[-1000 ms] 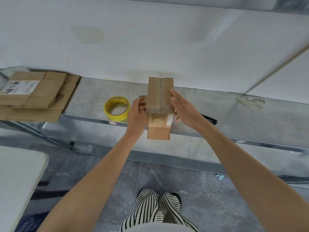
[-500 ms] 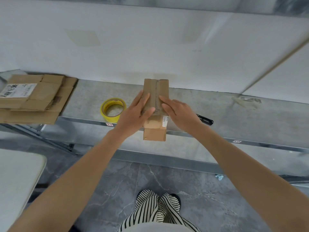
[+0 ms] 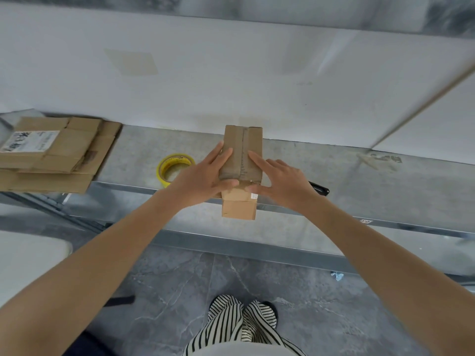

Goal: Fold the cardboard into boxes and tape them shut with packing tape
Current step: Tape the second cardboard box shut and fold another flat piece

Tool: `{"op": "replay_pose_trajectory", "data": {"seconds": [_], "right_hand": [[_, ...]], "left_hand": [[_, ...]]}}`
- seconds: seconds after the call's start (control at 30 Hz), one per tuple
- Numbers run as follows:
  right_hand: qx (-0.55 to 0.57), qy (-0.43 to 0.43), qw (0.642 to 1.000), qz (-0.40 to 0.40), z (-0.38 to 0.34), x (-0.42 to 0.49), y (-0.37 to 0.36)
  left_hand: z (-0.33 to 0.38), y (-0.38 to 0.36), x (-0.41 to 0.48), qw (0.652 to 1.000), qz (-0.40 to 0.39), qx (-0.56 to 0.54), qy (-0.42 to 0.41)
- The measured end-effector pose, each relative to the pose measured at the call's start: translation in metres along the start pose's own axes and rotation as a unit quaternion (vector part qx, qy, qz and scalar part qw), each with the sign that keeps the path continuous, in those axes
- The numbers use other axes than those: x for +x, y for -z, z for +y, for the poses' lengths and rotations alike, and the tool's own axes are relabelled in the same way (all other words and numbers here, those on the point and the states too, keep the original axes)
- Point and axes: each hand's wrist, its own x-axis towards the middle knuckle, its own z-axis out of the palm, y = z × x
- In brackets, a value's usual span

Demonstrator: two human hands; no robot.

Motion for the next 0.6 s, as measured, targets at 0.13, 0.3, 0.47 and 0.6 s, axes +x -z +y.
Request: {"op": "replay_pose_trajectory", "data": {"seconds": [0.13,0.3,0.47,0.6], "right_hand": [[0.093,-0.024,0.995,0.001,0.001,-0.002,-0.002],[0.075,-0.023,0.997,-0.009,0.001,0.000,-0.001],[0.297,-0.093,0.949,0.049,-0.012,0.013,0.006],[0.421,-0.174,0.886,0.089,-0.022,0.040,0.024]], "left_hand": [[-0.010,0.008,0.003,0.998,0.002,-0.057,-0.015],[-0.009,0.005,0.001,0.999,0.036,-0.020,-0.019],[0.011,-0.004,0.005,0.964,0.086,-0.249,0.043],[0.029,0.013,0.032,0.903,0.095,-0.394,0.144]]}}
